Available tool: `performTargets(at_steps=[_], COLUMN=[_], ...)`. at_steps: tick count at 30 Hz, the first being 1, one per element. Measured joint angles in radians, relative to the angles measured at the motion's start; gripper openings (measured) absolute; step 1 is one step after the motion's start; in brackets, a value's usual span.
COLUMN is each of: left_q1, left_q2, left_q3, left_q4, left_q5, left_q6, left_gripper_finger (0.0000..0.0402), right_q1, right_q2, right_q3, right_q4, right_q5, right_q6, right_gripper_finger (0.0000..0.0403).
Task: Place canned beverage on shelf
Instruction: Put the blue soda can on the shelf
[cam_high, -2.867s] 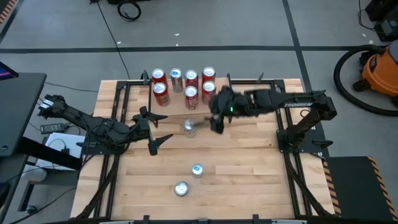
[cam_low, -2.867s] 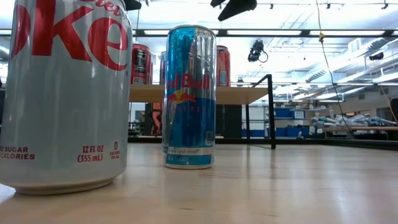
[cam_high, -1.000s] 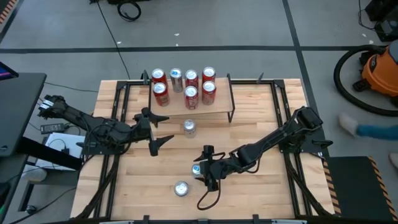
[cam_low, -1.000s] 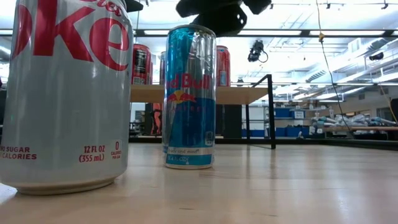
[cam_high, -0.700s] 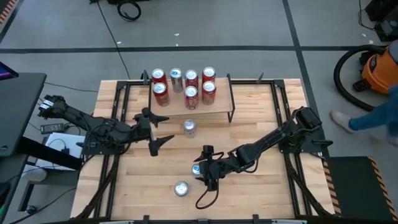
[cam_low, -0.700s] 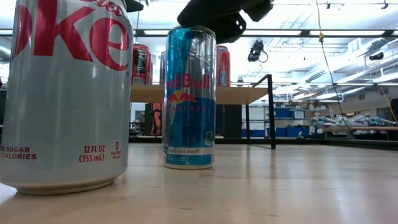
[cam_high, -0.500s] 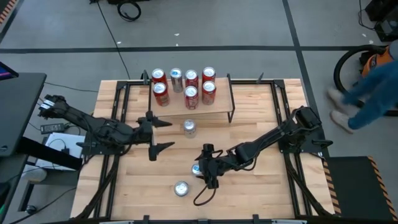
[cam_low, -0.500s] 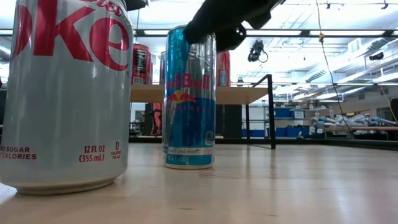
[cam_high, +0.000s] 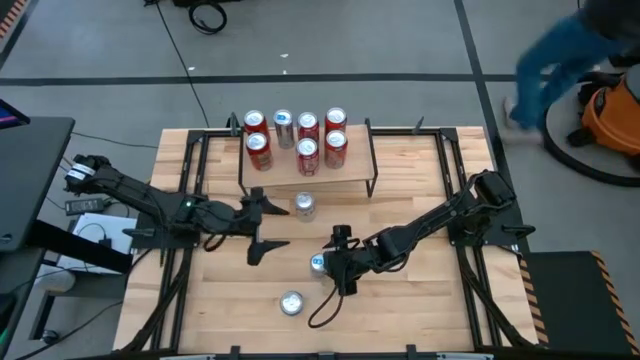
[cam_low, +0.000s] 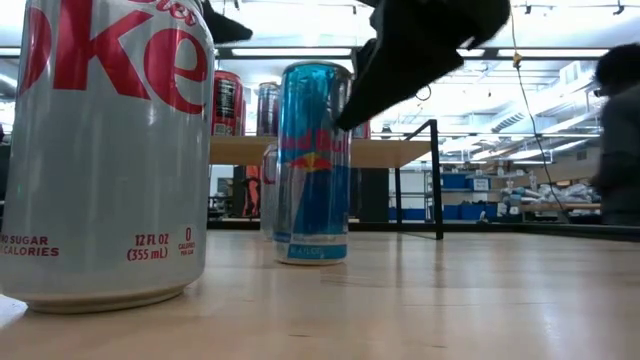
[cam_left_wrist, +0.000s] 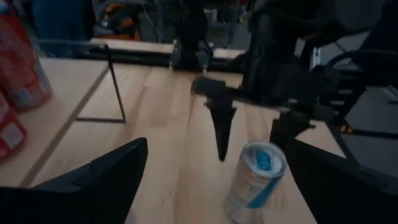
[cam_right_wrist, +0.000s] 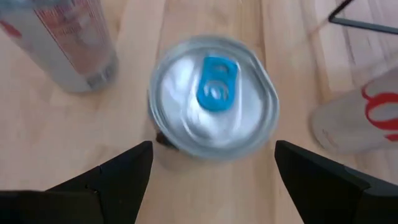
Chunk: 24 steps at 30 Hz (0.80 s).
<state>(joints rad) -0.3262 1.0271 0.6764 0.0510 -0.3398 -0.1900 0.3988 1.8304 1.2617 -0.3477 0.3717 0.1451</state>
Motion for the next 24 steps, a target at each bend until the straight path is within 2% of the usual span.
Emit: performTargets(at_steps=[6, 10, 15, 21, 24], left_q1=[0.034, 0.044, 0.028, -0.016, -0.025], left_q2=[0.043, 0.102, 0.204, 0.296, 0.333], left_q3=[0.000, 0.000, 0.000, 0.001, 0.000], left_q4=[0.000, 0.004, 0.033, 0.071, 0.103], left_q5=[0.037, 0.039, 0.037, -0.102, -0.146], left_q6=[0.001, -0.006, -0.050, -0.148, -0.194], left_gripper_finger=[0.0392, 0.0392, 0.0392, 0.0392, 0.0391], right_q1=[-0.009, -0.012, 0.013, 0.035, 0.041], right_q2=[-0.005, -0.006, -0.006, -0.007, -0.007], right_q3=[0.000, 0.000, 0.000, -0.015, -0.051], right_q4=[-0.077, -0.074, -0.086, -0.051, 0.020], right_q5=[0.071, 0.027, 0.023, 0.059, 0.080], right_q6=[-0.009, 0.022, 0.084, 0.149, 0.172], right_gripper_finger=[0.0348, 0.0348, 0.0348, 0.0348, 0.0348])
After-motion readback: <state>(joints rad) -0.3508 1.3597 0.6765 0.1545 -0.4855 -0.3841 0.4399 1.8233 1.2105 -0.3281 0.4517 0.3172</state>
